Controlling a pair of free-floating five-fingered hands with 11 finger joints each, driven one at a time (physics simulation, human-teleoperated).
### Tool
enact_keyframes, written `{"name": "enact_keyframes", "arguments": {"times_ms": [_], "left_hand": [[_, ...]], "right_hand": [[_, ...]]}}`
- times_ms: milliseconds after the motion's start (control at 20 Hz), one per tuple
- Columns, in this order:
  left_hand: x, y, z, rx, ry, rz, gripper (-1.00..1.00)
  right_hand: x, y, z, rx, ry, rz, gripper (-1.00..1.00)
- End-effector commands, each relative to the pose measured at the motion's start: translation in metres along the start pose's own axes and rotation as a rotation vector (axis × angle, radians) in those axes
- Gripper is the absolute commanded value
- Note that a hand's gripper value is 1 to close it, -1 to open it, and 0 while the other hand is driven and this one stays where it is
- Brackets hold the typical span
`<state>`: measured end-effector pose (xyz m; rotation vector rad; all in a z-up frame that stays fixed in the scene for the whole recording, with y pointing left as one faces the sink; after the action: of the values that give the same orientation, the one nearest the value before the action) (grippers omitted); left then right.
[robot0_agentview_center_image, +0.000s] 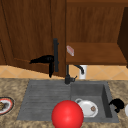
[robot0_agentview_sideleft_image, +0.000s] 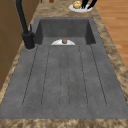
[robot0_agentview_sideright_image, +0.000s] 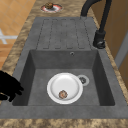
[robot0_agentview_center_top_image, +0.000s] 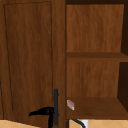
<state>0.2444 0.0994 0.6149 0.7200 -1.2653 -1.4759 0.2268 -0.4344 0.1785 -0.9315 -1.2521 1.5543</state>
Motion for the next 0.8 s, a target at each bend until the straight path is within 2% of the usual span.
{"name": "enact_keyframes", "arguments": {"times_ms": [0, 200, 750], "left_hand": [[0.009, -0.012, -0.04, 0.014, 0.002, -0.017, -1.0], [0.008, -0.021, -0.07, 0.049, 0.058, -0.034, -1.0], [-0.003, -0.018, -0.138, 0.16, 0.241, -0.144, -1.0]], "right_hand": [[0.0, 0.0, 0.0, 0.0, 0.0, 0.0, 0.0], [0.0, 0.0, 0.0, 0.0, 0.0, 0.0, 0.0], [0.0, 0.0, 0.0, 0.0, 0.0, 0.0, 0.0]]}}
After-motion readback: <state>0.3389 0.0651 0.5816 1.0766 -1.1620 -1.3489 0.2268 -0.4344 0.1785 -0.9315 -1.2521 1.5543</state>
